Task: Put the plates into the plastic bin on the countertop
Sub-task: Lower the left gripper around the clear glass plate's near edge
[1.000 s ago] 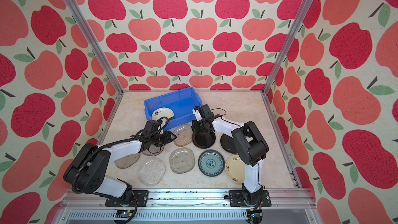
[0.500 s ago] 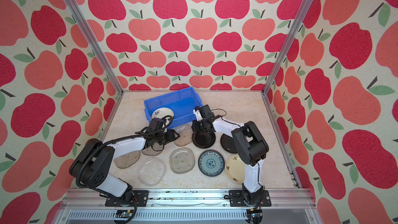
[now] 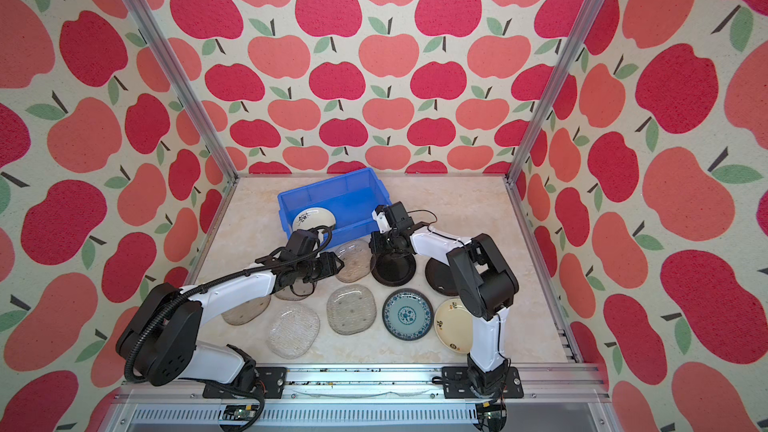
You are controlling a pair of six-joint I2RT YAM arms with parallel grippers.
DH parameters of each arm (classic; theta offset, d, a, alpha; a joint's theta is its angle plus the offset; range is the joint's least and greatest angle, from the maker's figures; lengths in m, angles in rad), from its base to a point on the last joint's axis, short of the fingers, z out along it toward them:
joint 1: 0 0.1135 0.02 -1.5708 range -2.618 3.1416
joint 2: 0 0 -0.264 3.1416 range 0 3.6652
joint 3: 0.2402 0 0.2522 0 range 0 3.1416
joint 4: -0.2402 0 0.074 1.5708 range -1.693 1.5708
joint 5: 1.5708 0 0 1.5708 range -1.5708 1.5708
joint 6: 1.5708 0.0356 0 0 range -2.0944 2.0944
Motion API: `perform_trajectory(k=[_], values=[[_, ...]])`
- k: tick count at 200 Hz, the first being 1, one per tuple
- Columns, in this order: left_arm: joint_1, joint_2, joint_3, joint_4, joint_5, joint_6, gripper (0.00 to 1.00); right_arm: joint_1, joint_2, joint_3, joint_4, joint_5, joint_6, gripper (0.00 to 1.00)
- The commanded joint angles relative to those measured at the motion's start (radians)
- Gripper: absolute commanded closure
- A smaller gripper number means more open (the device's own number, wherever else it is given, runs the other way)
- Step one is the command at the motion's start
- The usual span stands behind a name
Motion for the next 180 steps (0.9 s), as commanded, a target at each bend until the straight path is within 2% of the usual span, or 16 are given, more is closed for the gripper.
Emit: perform_trajectory(k=[1, 47, 87, 180], values=[[-0.028, -0.021, -0.020, -0.049, -0.049, -0.007, 0.40, -0.004, -0.032, -0.040, 0.015, -0.014, 0.016, 1.00], [-0.040, -0.015, -0.037, -0.052, -0.077, -0.025, 0.36, -0.002, -0.094, -0.114, 0.034, -0.014, 0.025, 1.00], [-0.040, 0.010, -0.035, -0.048, -0.079, -0.021, 0.38, 0.007, -0.117, -0.152, 0.057, -0.004, 0.039, 1.00], [-0.041, 0.122, -0.008, 0.008, -0.007, 0.001, 0.57, 0.013, -0.136, -0.190, 0.076, 0.019, 0.047, 1.00]])
